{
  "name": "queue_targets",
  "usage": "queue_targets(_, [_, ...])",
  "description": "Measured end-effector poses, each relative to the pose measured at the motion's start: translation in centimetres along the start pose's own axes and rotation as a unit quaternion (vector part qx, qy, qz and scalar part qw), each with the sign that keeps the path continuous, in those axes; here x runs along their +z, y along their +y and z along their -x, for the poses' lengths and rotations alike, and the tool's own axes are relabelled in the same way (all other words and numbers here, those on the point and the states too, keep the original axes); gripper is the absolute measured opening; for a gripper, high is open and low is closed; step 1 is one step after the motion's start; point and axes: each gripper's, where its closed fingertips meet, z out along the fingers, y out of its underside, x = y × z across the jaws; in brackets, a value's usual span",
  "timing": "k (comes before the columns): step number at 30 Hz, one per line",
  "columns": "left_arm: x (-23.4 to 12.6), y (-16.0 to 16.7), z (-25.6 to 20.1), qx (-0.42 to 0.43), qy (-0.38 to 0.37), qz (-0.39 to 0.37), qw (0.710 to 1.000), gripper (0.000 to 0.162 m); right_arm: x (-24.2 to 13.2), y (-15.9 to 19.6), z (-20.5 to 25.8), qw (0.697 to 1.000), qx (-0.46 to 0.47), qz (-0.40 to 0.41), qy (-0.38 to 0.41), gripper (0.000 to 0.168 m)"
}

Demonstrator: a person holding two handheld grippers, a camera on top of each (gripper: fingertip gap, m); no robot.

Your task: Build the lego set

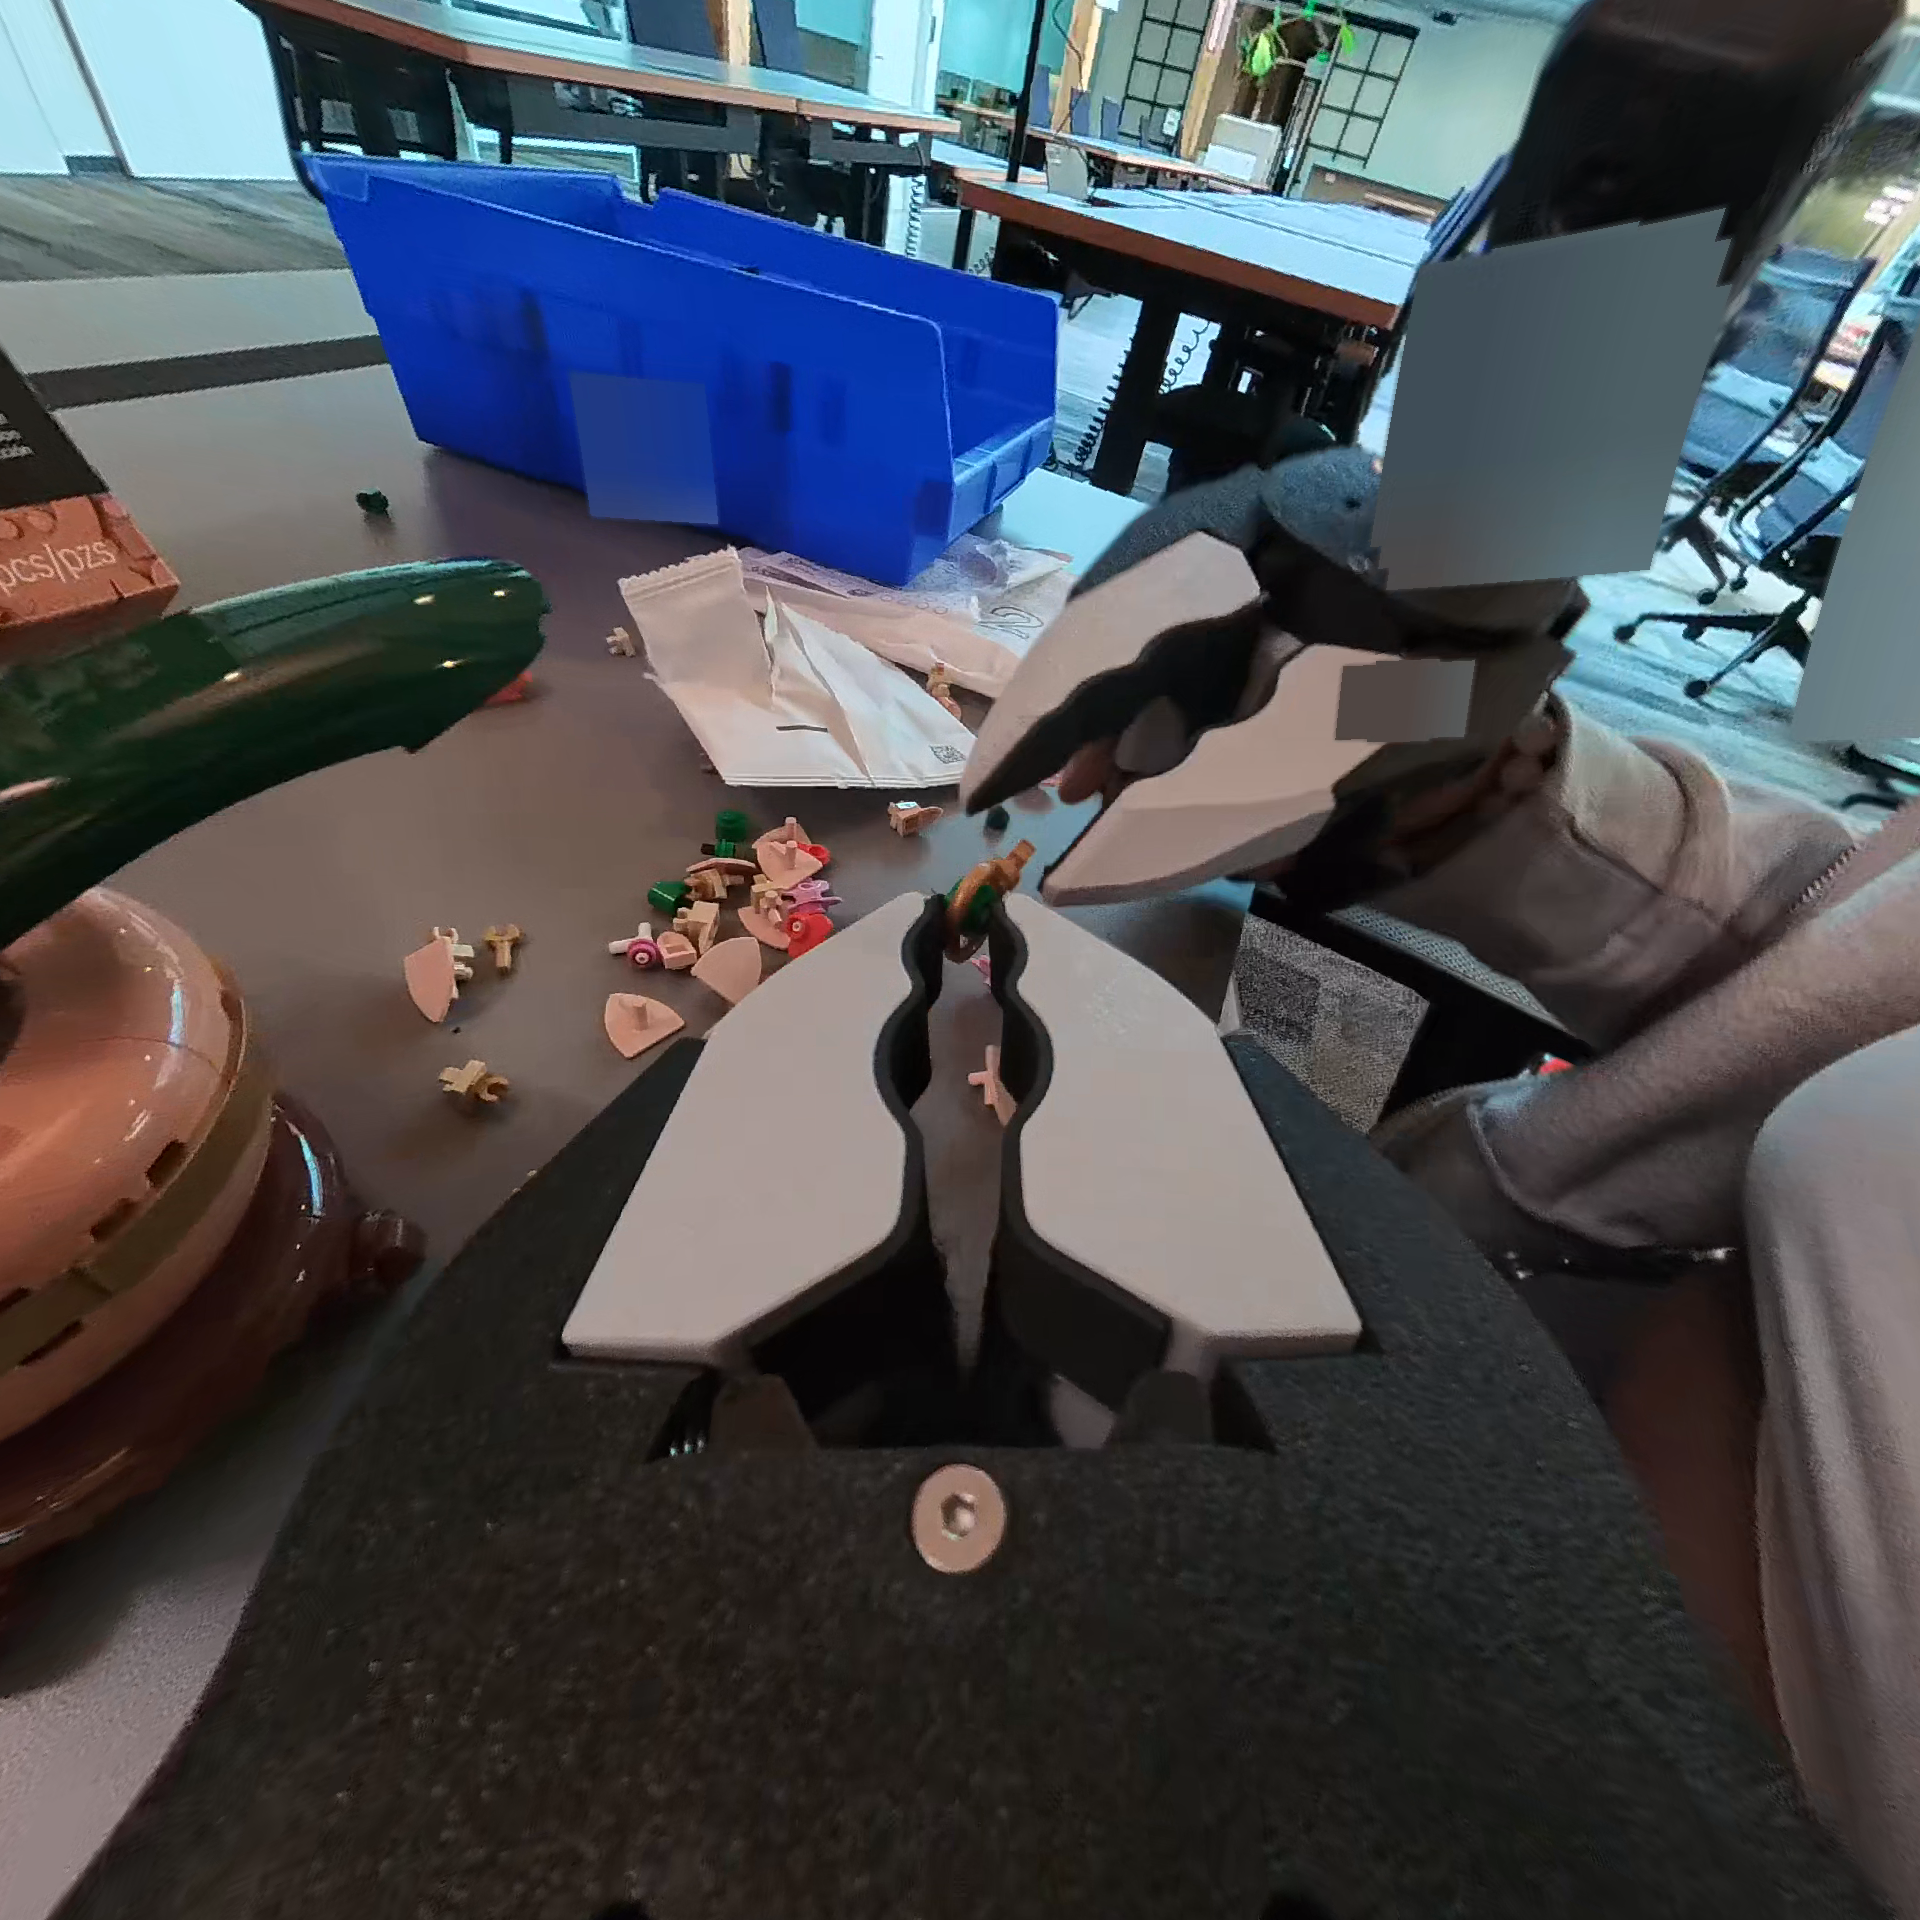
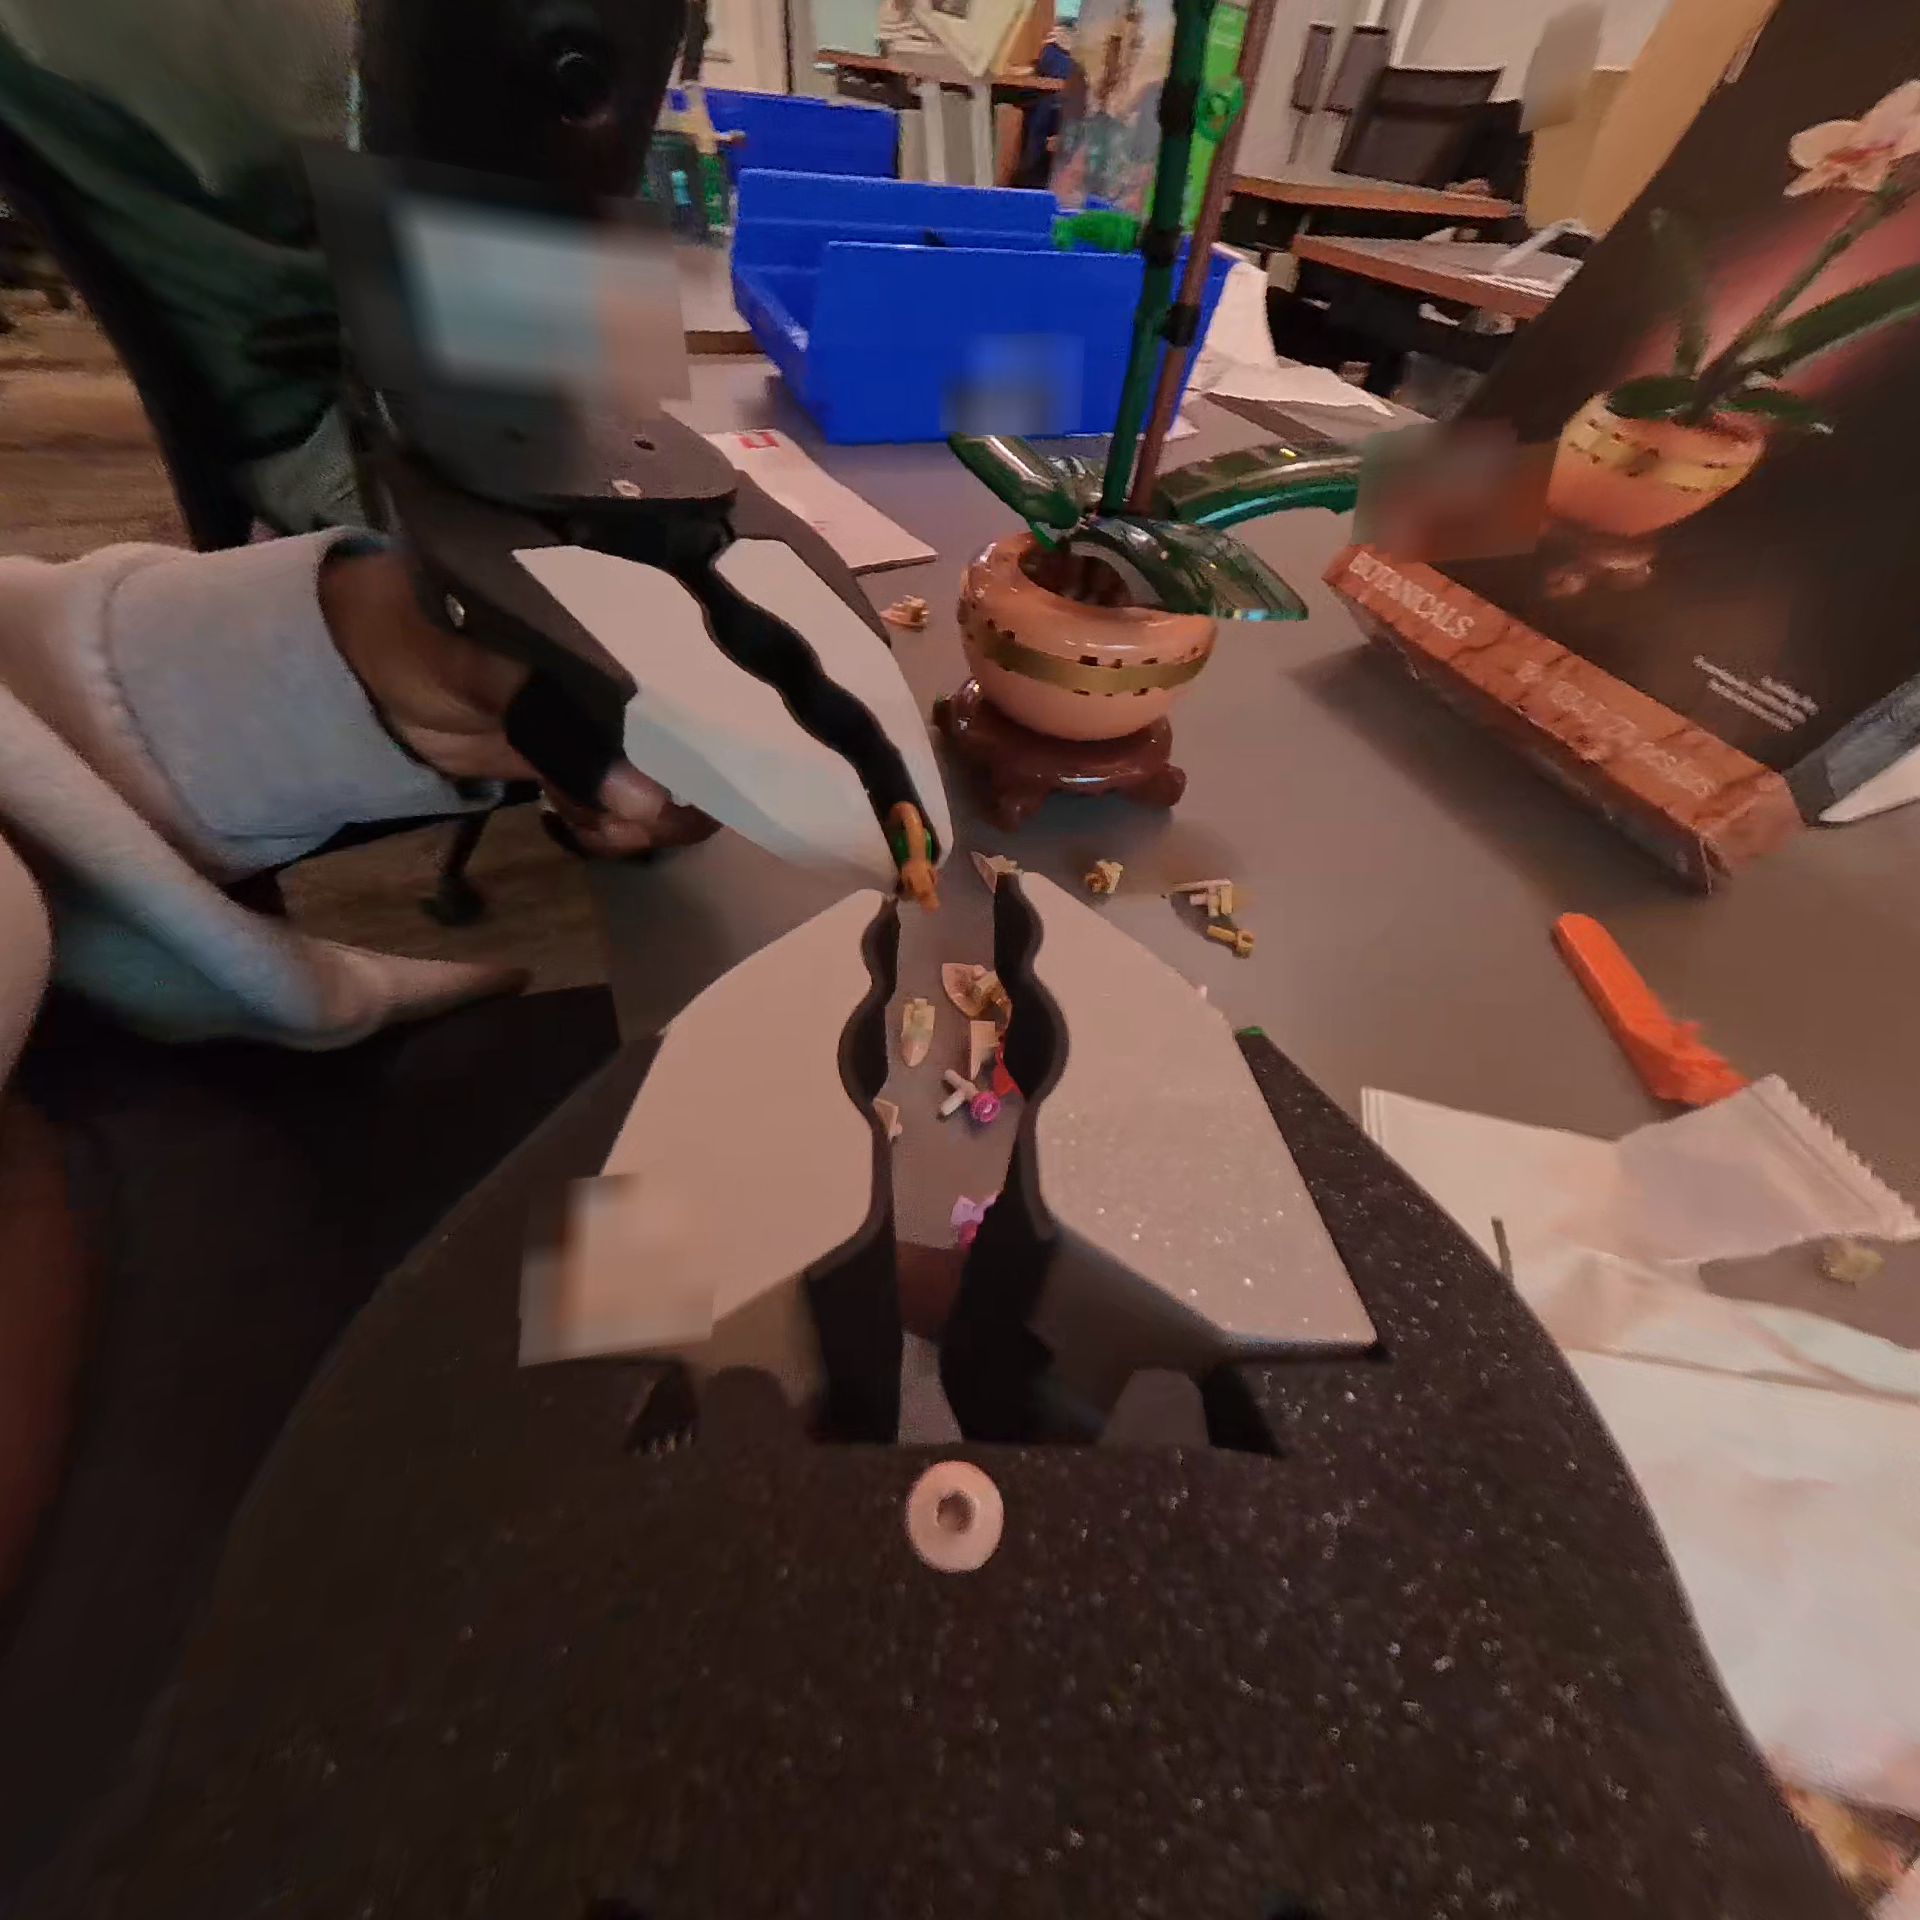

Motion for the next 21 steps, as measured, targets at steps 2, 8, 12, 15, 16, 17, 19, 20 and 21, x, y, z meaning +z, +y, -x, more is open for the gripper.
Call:
queue_targets(2, [0.0, 0.1, -0.2, 0.010, 0.002, 0.002, 1.000, 0.008, 0.0, -0.3, 0.1, 0.999, -0.032, 0.014, -0.017, 0.013])
queue_targets(8, [-0.1, 0.2, -0.3, 0.029, 0.003, 0.007, 1.000, 0.007, 0.2, 0.0, 0.9, 0.989, -0.109, 0.070, -0.072, 0.002])
queue_targets(12, [-0.2, 0.1, 0.1, 0.040, -0.013, 0.002, 0.999, 0.007, 0.4, 0.2, 0.7, 0.983, -0.161, 0.087, -0.032, 0.001])
queue_targets(15, [0.0, 0.0, 0.6, 0.062, -0.046, 0.002, 0.997, 0.007, 0.8, 0.6, -0.2, 0.971, -0.209, 0.114, 0.037, 0.001])
queue_targets(16, [-0.1, -0.1, 0.7, 0.065, -0.051, -0.002, 0.997, 0.007, 0.8, 0.6, -0.3, 0.970, -0.209, 0.111, 0.052, 0.001])
queue_targets(17, [-0.1, -0.1, 0.7, 0.065, -0.054, -0.002, 0.996, 0.007, 0.9, 0.6, -0.4, 0.972, -0.201, 0.107, 0.062, 0.001])
queue_targets(19, [0.1, 0.2, 0.9, 0.083, -0.070, 0.013, 0.994, 0.007, 1.0, 1.2, -0.9, 0.968, -0.201, 0.122, 0.088, 0.001])
queue_targets(20, [0.3, 0.5, 1.0, 0.100, -0.079, 0.024, 0.992, 0.007, 1.1, 1.7, -1.2, 0.962, -0.213, 0.138, 0.104, 0.001])
queue_targets(21, [0.2, 0.4, 1.0, 0.111, -0.087, 0.022, 0.990, 0.007, 1.1, 2.2, -1.7, 0.953, -0.225, 0.159, 0.126, 0.000])
